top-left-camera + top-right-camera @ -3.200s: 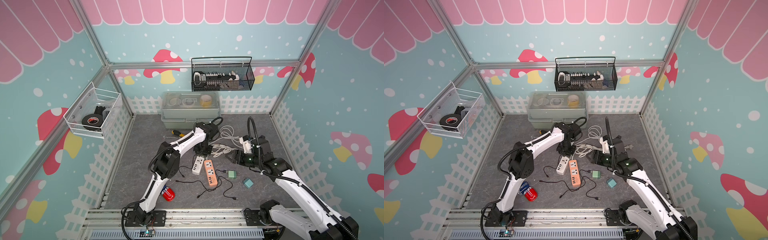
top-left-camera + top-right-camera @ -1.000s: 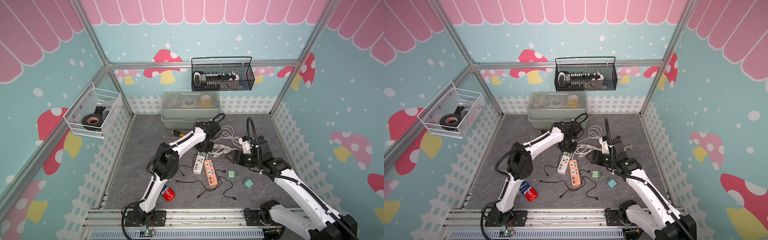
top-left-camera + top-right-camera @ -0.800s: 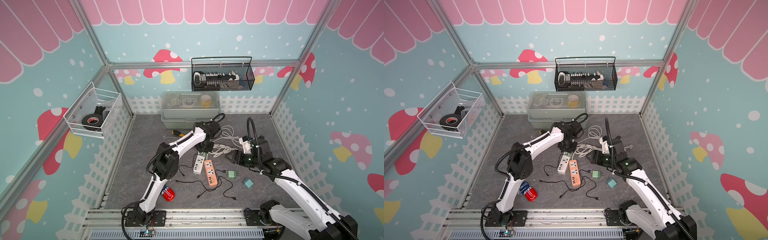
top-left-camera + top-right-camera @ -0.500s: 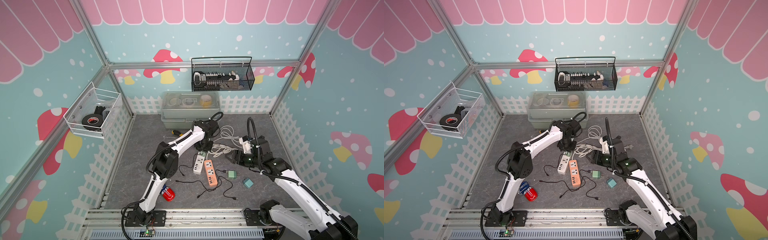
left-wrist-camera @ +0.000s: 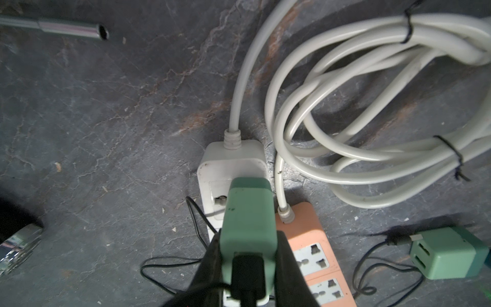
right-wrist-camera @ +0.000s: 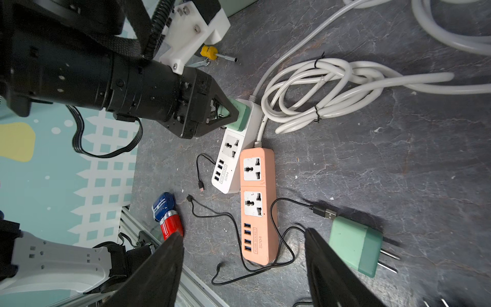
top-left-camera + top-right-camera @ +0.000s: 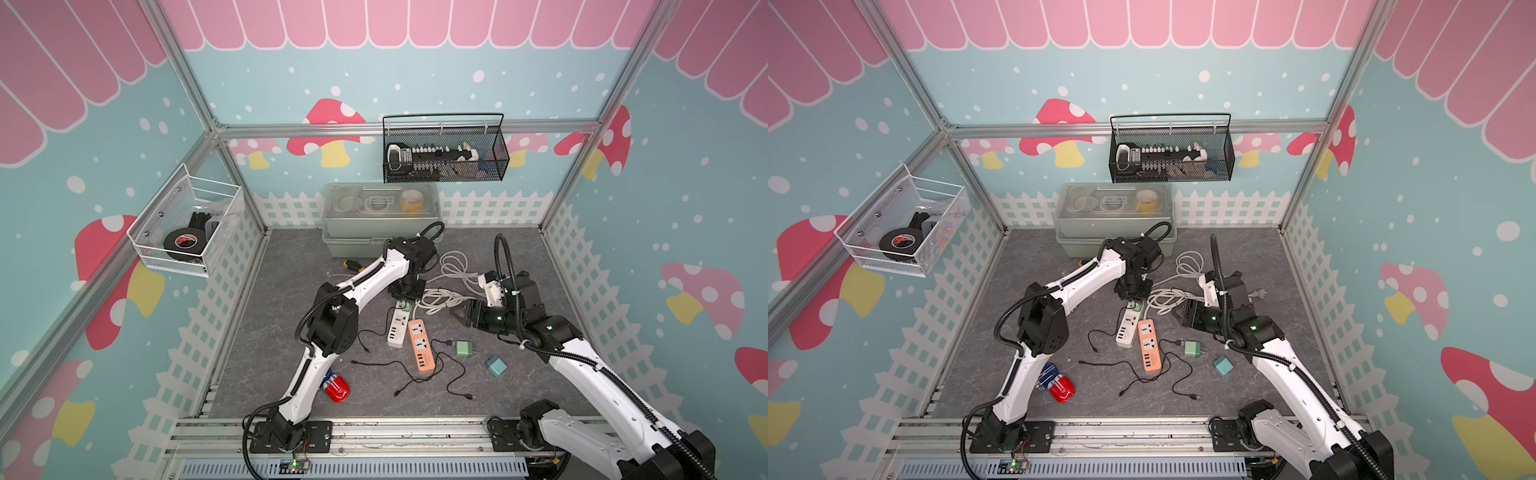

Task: Charge the electric shaver
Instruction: Insert the plug into the socket.

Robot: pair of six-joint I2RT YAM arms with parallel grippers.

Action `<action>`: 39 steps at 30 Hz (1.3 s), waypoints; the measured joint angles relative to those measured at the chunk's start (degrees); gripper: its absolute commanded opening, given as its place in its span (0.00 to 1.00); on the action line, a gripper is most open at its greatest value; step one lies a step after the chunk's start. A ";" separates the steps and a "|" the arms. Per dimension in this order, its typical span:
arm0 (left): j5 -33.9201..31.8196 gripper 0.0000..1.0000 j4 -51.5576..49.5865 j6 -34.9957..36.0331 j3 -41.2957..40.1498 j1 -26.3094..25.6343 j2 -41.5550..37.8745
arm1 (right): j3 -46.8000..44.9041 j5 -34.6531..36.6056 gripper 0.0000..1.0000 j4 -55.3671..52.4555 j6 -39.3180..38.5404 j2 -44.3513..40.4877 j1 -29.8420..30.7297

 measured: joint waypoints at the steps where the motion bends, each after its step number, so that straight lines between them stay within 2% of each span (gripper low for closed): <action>1: -0.07 0.00 -0.42 -0.20 0.57 -0.02 0.33 | 0.00 0.00 0.71 0.11 0.00 0.11 0.00; 10: -0.37 0.00 -1.55 -2.54 1.79 -0.15 1.44 | 0.00 0.00 0.71 0.17 -0.07 0.98 0.00; 24: -2.75 0.00 -1.09 -2.05 1.01 -1.31 1.75 | 0.00 0.04 0.71 0.15 -0.72 1.51 -0.11; 34: 3.45 0.00 0.81 -0.57 -1.16 1.16 1.07 | -1.62 0.63 0.71 0.44 -0.85 0.76 -0.37; 39: 3.21 0.00 0.48 0.11 -0.87 1.05 1.31 | -2.78 1.11 0.71 0.55 -0.63 0.09 -0.50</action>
